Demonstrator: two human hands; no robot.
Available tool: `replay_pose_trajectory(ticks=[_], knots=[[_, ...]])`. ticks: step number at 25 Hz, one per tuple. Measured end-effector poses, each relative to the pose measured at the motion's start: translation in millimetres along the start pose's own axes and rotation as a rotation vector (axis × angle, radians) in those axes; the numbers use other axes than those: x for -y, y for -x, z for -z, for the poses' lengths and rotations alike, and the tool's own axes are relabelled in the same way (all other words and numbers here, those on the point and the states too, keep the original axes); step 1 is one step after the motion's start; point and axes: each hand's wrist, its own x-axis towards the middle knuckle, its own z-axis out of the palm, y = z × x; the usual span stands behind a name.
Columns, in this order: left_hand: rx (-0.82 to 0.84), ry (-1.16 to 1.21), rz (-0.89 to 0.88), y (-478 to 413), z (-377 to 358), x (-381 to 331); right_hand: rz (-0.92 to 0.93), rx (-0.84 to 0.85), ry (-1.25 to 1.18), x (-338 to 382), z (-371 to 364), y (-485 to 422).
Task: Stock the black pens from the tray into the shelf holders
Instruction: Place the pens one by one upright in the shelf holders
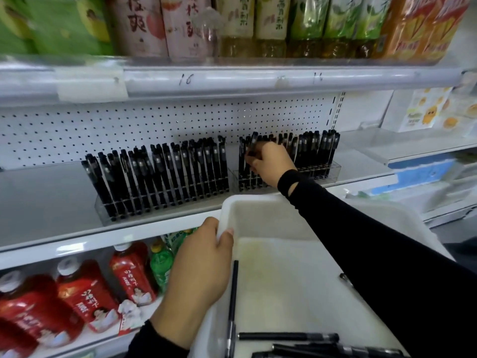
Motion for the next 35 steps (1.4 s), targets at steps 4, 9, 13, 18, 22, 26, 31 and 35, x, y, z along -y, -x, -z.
replay_pose_trajectory(ticks=[4, 9, 13, 18, 22, 26, 31, 35], knots=[[0.022, 0.023, 0.018, -1.4, -4.8, 0.3, 0.023, 0.084, 0.181, 4.0, -9.8, -3.3], [0.026, 0.053, 0.022, -3.0, -7.7, 1.3, -0.022, 0.146, 0.341, 9.0, -16.9, -6.6], [0.026, 0.044, 0.025, -2.9, -4.6, 3.4, -0.021, 0.046, 0.329, 8.6, 2.4, 11.5], [0.029, 0.033, 0.013, -3.7, -5.3, 1.8, 0.4, 0.367, 0.166, 34.7, 48.6, 94.1], [0.014, 0.026, -0.015, -0.5, -9.7, -0.8, 0.481, 0.923, 0.283, 30.3, 29.7, 146.4], [0.018, 0.057, 0.005, 1.7, -7.7, -2.0, 0.667, 0.876, 0.503, 24.8, 5.3, 158.1], [0.021, 0.065, 0.024, 0.7, -4.9, -2.3, 0.715, 0.805, 0.783, 15.5, 13.1, 152.4], [0.02, 0.077, 0.018, 1.4, -5.4, 0.1, 0.563, 0.688, 0.671, 11.9, 52.4, 130.6]])
